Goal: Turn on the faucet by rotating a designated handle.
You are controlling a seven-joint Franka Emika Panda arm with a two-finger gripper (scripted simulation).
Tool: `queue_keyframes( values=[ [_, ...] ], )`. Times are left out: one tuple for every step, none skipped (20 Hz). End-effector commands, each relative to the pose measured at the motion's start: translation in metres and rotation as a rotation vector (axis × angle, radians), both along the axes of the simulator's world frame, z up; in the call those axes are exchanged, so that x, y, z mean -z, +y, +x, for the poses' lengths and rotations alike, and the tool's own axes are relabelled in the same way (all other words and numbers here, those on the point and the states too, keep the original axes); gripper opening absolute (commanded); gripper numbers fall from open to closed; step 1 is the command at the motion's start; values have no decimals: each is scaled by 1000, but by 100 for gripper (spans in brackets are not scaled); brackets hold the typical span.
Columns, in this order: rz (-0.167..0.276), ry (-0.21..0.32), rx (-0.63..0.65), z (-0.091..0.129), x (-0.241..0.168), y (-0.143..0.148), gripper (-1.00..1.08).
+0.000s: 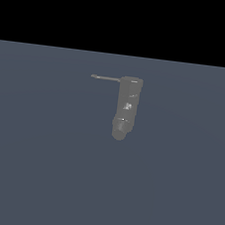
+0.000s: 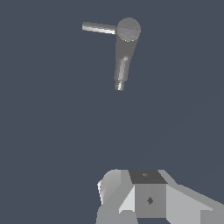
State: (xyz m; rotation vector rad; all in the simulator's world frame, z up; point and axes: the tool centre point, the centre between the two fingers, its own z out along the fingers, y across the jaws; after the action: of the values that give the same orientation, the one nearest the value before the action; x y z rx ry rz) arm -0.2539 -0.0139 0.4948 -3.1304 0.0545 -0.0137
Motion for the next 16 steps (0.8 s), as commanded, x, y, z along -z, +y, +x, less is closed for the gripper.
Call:
queue_keyframes(
  values=[
    [0,0,0,0,0,0,-100],
    [0,0,1,0,0,0,-100],
    [0,0,2,0,0,0,-100],
    [0,0,5,1,1,1,-100],
    [0,0,8,1,1,2,-100],
    [0,0,13,1,2,3,-100],
    [0,0,18,2,3,4,-100],
    [0,0,25,3,4,6,-100],
    [0,0,33,4,6,7,-100],
    [0,1,41,5,7,9,-100],
    [0,1,51,6,9,11,-100],
    [0,1,62,7,11,14,-100],
    [0,1,74,9,13,16,-100],
    [1,1,87,11,15,19,-100],
    [1,1,101,13,18,22,-100],
    [1,2,116,15,20,25,-100]
  ],
)
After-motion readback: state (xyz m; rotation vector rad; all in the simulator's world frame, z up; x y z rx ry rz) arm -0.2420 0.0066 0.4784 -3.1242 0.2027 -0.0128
